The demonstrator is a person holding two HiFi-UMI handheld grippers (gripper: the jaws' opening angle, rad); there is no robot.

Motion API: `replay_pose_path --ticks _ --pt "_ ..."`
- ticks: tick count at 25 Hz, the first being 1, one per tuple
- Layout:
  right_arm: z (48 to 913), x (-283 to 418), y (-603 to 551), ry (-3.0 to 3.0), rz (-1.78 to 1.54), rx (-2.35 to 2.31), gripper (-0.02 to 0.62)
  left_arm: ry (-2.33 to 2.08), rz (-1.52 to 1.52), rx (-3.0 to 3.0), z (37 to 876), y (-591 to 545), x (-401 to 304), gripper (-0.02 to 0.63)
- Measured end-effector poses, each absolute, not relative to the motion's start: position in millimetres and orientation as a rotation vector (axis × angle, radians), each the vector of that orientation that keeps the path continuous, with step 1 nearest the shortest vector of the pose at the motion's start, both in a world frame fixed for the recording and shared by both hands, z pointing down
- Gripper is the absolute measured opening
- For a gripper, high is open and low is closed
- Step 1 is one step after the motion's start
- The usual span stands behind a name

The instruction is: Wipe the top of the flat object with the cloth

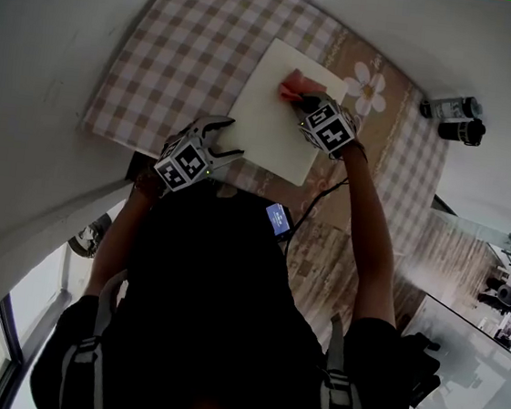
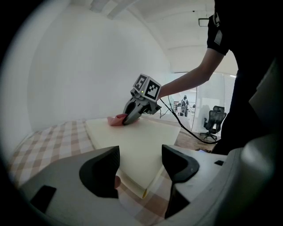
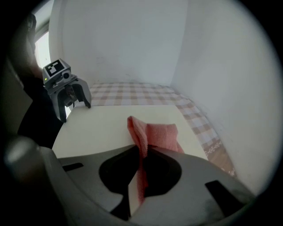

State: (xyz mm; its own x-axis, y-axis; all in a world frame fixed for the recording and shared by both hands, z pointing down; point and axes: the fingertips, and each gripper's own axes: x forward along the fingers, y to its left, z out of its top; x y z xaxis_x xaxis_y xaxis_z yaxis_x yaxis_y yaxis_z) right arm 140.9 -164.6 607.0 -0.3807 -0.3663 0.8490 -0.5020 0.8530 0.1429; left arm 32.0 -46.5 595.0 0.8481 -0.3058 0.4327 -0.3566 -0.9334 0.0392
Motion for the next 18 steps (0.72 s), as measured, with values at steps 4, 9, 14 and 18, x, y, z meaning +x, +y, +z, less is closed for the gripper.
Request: replay_pose_path --ticks 4,9,14,18 --pt "607.6 135.0 -151.6 -2.028 0.209 0.613 0.017 -0.53 0.657 2.899 597.7 -46.1 31.0 0.313" --pt "607.0 123.5 -131.0 -2.057 0.232 0.588 0.017 -0.527 0.646 2.908 595.7 -47.6 31.2 0.313" --pt "607.3 114.1 -113.5 -2.059 0.207 0.556 0.017 -0.517 0.651 2.907 600.6 -46.9 30.6 0.313" --pt "607.1 109.3 -102.5 -2.07 0.211 0.54 0.017 -0.529 0.646 2.906 600.5 -46.7 30.5 0.313"
